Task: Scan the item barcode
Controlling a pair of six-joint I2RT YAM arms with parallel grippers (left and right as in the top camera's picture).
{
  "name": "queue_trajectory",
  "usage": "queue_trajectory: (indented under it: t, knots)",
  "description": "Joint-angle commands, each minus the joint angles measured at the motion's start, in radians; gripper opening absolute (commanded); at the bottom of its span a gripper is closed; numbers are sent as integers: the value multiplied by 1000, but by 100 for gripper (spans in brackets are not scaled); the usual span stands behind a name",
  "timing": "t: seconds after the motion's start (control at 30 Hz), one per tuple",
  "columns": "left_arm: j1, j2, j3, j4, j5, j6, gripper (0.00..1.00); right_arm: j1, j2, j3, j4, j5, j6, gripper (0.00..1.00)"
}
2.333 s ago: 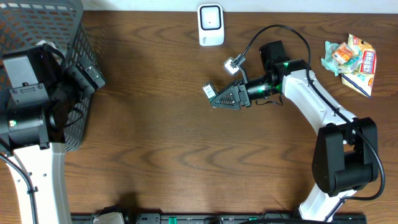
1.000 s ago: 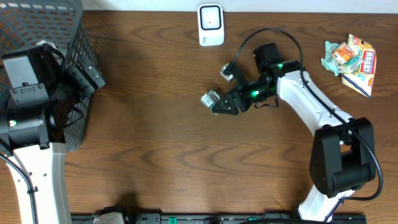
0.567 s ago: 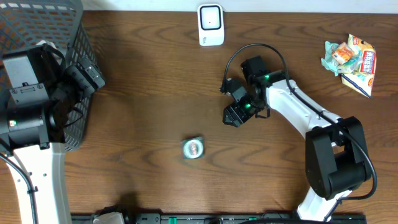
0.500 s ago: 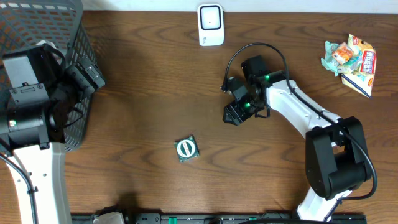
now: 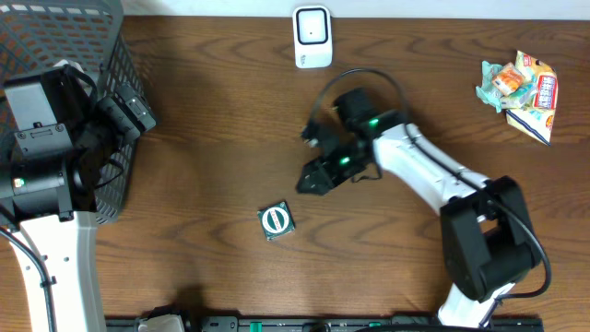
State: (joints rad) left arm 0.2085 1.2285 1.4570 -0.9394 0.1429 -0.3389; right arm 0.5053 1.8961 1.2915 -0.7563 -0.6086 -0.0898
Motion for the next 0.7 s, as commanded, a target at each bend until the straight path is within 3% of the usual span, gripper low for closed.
queue_trajectory:
  t: [0.0, 0.03, 0.3, 0.67]
  knots:
    - [5, 0, 1, -2, -10, 13, 98, 127, -20, 18, 26, 238, 188, 65]
    - [5, 0, 1, -3, -10, 13, 97, 188, -20, 18, 27, 373, 272, 67]
    - [5, 0, 1, -2, -10, 13, 98, 364, -5, 17, 34, 690, 505, 70]
    - [5, 0, 1, -2, -10, 13, 98, 477, 15, 15, 91, 723, 570, 76]
